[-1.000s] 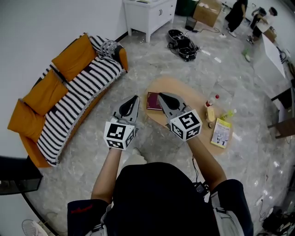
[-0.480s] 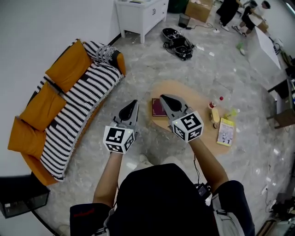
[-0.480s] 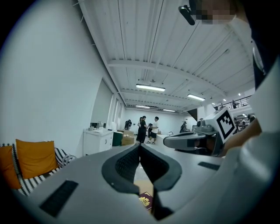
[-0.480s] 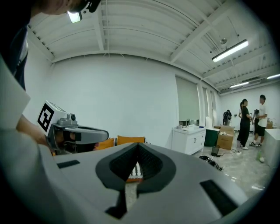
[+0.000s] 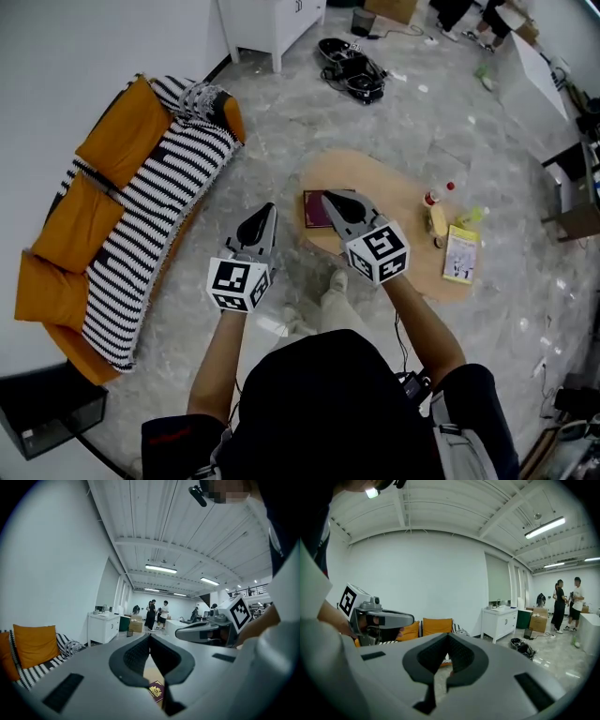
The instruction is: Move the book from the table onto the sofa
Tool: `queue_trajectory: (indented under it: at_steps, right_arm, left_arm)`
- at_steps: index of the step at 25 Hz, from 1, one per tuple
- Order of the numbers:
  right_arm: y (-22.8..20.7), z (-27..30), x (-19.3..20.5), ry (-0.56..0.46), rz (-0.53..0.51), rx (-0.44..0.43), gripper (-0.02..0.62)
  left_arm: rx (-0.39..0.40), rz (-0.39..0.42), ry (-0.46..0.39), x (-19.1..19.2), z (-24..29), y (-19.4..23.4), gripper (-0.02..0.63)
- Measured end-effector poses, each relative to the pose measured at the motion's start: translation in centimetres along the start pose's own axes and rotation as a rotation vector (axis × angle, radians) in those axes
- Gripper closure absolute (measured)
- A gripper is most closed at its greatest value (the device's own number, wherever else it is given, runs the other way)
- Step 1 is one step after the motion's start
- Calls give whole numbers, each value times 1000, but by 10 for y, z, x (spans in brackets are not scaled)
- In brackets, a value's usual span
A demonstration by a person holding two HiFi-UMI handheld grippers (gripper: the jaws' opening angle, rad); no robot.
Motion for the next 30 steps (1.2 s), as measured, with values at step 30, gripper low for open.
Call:
queue_trajectory:
  at_steps: [30]
  right_arm:
    - [-85, 52, 157, 234, 120, 17, 586]
  left_arm:
    - [-17, -138, 244, 172, 81, 19, 591]
Point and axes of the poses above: the fingertips, and each gripper's own axes: z forward along the fingers, y to its left, x out of its underside, the point moved 3 cm from there along -z, backward along the fingers, and after that the axes turned 2 degrees about -z, right-handed, at the moved point
